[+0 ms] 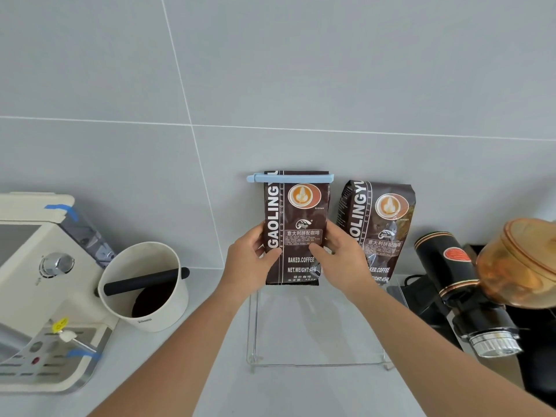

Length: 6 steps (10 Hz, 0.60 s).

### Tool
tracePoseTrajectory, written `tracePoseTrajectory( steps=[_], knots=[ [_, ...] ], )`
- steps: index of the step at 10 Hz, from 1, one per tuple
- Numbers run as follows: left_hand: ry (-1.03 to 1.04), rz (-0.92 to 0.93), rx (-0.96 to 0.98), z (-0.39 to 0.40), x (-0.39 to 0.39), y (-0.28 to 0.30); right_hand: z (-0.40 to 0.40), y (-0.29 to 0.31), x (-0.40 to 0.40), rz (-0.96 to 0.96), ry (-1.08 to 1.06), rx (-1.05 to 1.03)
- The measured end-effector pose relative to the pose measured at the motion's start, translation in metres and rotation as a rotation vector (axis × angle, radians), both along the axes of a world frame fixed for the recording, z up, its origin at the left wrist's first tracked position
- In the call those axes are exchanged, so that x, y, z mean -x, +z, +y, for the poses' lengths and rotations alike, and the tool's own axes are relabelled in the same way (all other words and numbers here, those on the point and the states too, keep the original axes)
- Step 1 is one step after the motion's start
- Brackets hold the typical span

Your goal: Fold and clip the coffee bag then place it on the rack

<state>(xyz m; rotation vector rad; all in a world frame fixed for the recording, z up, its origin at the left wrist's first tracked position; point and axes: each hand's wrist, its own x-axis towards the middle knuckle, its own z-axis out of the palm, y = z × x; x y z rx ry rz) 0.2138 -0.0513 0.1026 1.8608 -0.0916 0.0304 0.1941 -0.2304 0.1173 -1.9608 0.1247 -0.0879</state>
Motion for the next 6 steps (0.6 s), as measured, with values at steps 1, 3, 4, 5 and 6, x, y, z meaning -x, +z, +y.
tracePoseTrajectory(
  steps=[1,3,4,5,6],
  knots=[
    [0.039,-0.010,-0.022,-0.002,0.001,0.002,0.001,0.002,0.001,0.005,0.008,-0.013],
    [0.116,-0.004,-0.055,-0.005,0.005,0.009,0.002,0.011,0.001,0.011,0.002,-0.012],
    [0.136,0.024,-0.035,-0.003,0.008,0.016,0.000,0.020,0.005,0.029,-0.002,-0.095],
    [0.164,0.073,0.067,0.004,0.015,0.028,-0.004,0.035,0.016,0.030,-0.008,-0.091],
    [0.165,0.207,0.280,0.011,0.028,0.043,-0.006,0.053,0.030,0.062,0.000,-0.303]
  ],
)
